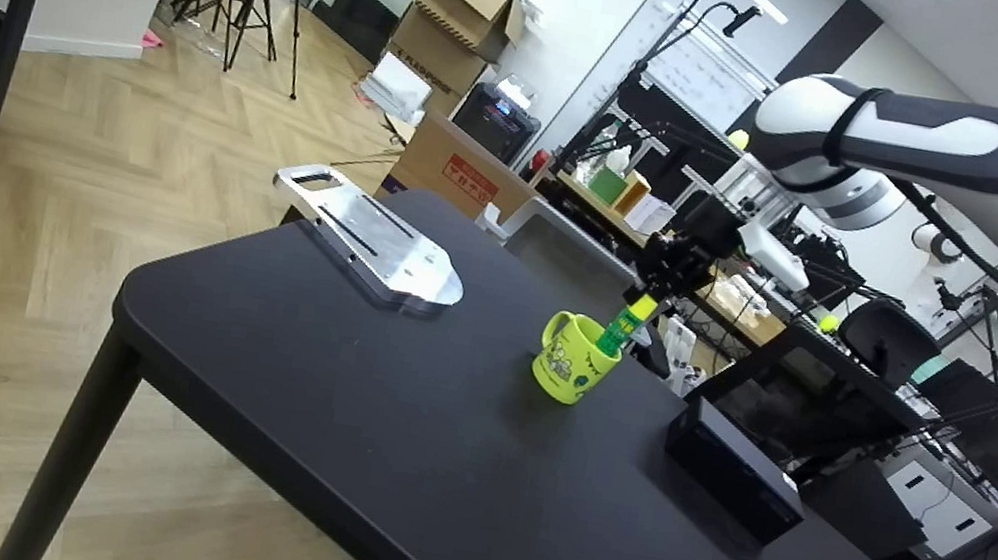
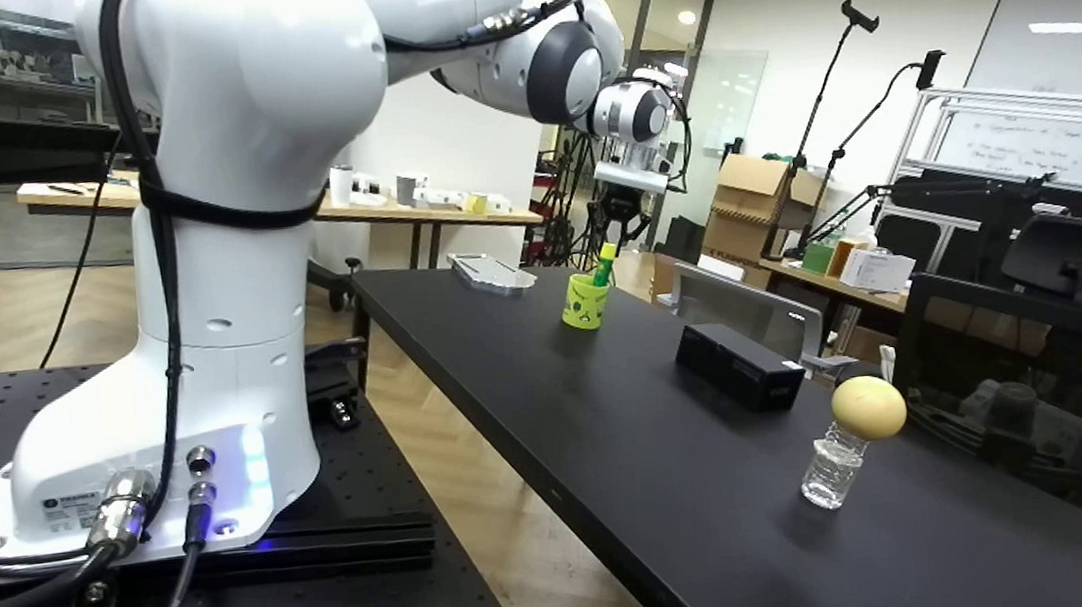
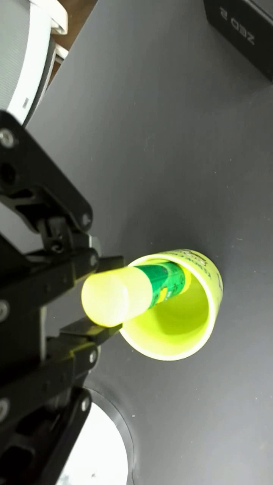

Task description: Take the yellow and green glue stick out of the yellow mug and place it on the black box

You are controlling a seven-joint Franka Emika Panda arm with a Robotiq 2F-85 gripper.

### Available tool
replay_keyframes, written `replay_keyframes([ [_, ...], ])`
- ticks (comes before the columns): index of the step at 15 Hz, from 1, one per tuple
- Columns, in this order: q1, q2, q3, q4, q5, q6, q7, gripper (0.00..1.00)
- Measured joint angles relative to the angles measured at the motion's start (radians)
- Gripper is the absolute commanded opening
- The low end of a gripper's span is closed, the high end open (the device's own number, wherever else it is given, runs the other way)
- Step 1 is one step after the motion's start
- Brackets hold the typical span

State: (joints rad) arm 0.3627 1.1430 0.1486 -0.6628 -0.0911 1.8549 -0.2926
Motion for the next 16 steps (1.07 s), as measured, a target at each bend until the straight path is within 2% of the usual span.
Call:
replay_keyframes([
  [6,-0.044,-0.056,0.0,0.001,0.014,-0.053,-0.001,0.08],
  [16,-0.162,-0.079,-0.02,0.0,0.011,-0.031,0.0,0.08],
])
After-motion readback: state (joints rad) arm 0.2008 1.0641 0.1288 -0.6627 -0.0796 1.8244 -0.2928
